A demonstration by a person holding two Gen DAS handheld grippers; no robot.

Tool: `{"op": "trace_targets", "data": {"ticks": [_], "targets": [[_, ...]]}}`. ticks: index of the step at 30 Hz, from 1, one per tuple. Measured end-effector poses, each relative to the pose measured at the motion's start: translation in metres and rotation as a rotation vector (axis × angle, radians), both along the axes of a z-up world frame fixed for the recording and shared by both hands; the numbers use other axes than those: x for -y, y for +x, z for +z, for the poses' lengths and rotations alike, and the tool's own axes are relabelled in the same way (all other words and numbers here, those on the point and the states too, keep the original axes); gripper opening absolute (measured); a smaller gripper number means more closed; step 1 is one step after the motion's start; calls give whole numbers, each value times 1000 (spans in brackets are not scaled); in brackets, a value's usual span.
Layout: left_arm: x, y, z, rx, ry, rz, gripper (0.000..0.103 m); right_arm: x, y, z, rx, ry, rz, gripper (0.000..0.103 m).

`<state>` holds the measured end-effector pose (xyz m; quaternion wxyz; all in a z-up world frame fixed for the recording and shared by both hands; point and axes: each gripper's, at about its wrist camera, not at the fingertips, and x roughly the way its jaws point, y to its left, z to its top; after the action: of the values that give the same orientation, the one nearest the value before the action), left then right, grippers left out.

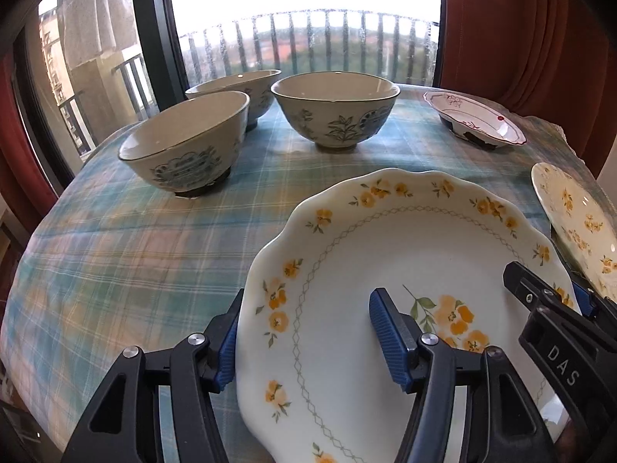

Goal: Organize plates and bowls

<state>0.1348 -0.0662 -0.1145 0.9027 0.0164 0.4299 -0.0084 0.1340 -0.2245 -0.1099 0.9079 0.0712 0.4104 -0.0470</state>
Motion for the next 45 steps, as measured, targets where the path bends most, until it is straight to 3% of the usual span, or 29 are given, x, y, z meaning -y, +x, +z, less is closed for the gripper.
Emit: {"op": "trace_targets", "data": {"ticks": [5,9,11,15,19,25,28,30,33,42,45], "targets": [[-2,0,-1,10,-16,-10,63,1,1,1,14,-1,-3,54],[3,-8,1,28,47,-40,63,1,1,1,13,4,1,55],[2,-11,1,17,35,-50,63,2,-1,2,8,10,0,56],[-2,-19,6,11,9,-56,74,-2,-13,10,2,-4,-26,62],[-5,-34,21,61,3,-70,87,-8,-32,24,36,-22,-29,62],[-5,-60,44,133,7,-73,97,-12,-58,50,107,-31,12,62],[5,-66,54,164,7,-97,100,-8,-65,66,155,-41,34,70],[11,-67,62,182,-3,-107,100,-3,-68,75,177,-40,36,85],[24,-68,72,190,-22,-132,102,5,-72,85,204,-52,27,85],[78,-63,89,271,88,-206,103,42,-71,97,235,-69,-7,87],[91,-47,91,268,79,-227,103,57,-60,100,234,-77,-26,87]]}}
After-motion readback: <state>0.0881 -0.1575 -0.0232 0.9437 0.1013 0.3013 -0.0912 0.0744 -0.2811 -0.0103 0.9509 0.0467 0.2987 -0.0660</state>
